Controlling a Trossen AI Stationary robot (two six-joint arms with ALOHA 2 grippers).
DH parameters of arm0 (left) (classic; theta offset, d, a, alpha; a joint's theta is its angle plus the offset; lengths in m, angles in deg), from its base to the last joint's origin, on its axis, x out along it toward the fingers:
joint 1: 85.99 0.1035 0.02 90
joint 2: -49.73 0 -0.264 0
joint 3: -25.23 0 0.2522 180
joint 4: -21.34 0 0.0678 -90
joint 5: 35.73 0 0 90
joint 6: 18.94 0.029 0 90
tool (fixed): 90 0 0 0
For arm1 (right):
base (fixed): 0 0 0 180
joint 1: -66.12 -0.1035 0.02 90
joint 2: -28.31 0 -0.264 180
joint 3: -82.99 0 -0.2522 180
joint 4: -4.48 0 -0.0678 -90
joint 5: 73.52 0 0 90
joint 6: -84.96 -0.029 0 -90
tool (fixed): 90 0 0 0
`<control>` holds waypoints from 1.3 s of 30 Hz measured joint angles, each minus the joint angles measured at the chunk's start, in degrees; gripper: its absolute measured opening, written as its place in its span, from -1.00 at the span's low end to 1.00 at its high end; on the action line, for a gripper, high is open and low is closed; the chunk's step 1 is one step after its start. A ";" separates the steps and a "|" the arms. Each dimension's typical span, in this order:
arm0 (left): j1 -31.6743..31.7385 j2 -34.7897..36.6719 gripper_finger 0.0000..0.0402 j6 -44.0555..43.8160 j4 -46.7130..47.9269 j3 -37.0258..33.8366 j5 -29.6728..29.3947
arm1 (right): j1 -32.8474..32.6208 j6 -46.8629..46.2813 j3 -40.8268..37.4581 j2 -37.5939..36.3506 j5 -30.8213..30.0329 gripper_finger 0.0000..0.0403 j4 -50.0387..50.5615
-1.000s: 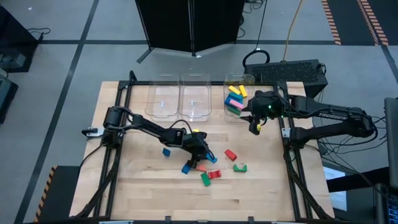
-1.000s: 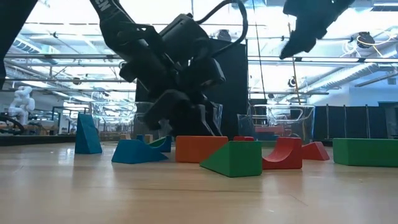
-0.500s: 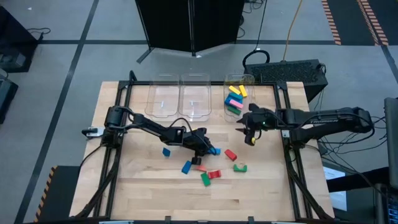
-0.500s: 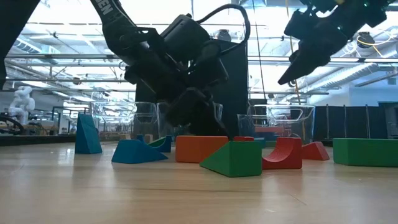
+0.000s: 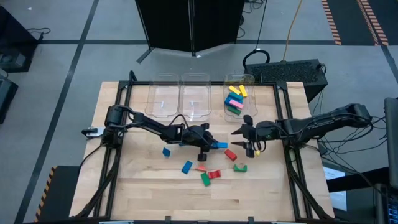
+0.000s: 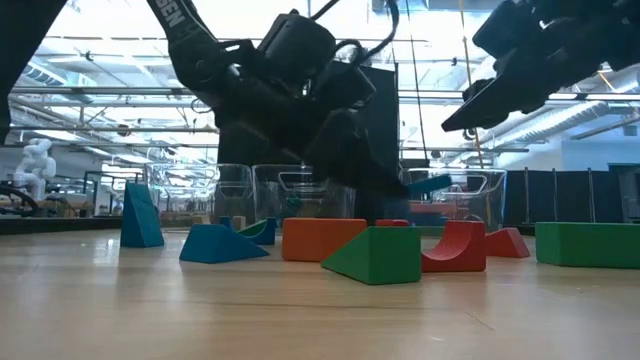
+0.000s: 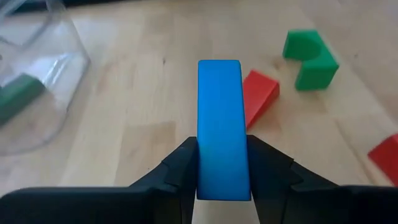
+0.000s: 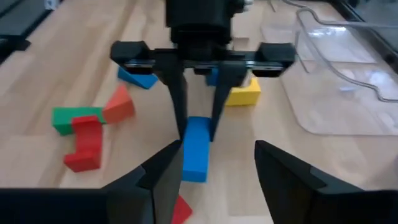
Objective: Sort blocks by size
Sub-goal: Put the blue rectangular block into the right transparent bin
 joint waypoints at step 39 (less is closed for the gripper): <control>0.22 0.11 -0.43 -2.73 -8.16 1.36 -1.17 | -1.82 -2.09 -1.53 10.66 -3.19 -0.52 -10.64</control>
